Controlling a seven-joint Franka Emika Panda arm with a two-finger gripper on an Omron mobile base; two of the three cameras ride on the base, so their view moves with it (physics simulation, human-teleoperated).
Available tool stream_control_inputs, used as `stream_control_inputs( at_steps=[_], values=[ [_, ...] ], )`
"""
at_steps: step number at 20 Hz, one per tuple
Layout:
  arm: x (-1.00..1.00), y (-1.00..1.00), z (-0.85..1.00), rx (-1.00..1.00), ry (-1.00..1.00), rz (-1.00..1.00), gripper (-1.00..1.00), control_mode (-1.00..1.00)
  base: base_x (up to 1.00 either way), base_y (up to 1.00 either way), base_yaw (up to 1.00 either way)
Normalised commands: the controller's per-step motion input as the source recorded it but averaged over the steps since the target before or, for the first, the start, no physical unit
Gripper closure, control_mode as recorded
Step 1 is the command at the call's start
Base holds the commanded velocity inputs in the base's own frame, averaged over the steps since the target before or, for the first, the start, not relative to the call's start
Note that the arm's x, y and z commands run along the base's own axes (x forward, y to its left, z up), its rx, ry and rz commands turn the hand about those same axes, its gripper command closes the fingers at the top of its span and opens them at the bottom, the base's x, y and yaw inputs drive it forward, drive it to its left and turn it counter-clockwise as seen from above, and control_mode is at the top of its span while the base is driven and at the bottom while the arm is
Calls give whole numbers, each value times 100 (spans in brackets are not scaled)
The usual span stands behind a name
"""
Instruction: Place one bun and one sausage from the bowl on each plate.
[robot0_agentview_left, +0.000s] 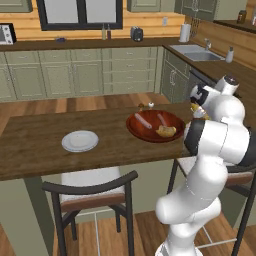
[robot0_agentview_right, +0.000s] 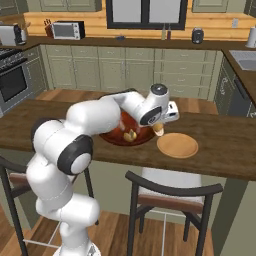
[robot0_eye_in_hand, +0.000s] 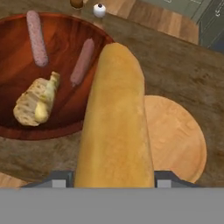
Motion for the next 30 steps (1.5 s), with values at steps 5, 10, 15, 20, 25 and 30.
stream_control_inputs(
  at_steps=[5,10,15,20,25,30],
  values=[
    [-13,-99,-36,4,4,-1,100,-100,0,0,0],
    [-12,-55,-49,4,0,0,100,-100,0,0,0],
    [23,-11,-32,0,0,0,100,-100,0,0,0],
    [60,0,-22,0,5,0,100,-100,0,0,0],
    [43,-6,-36,0,11,0,100,-100,0,0,0],
    [34,-19,-29,0,4,0,100,-100,0,0,0]
  ],
)
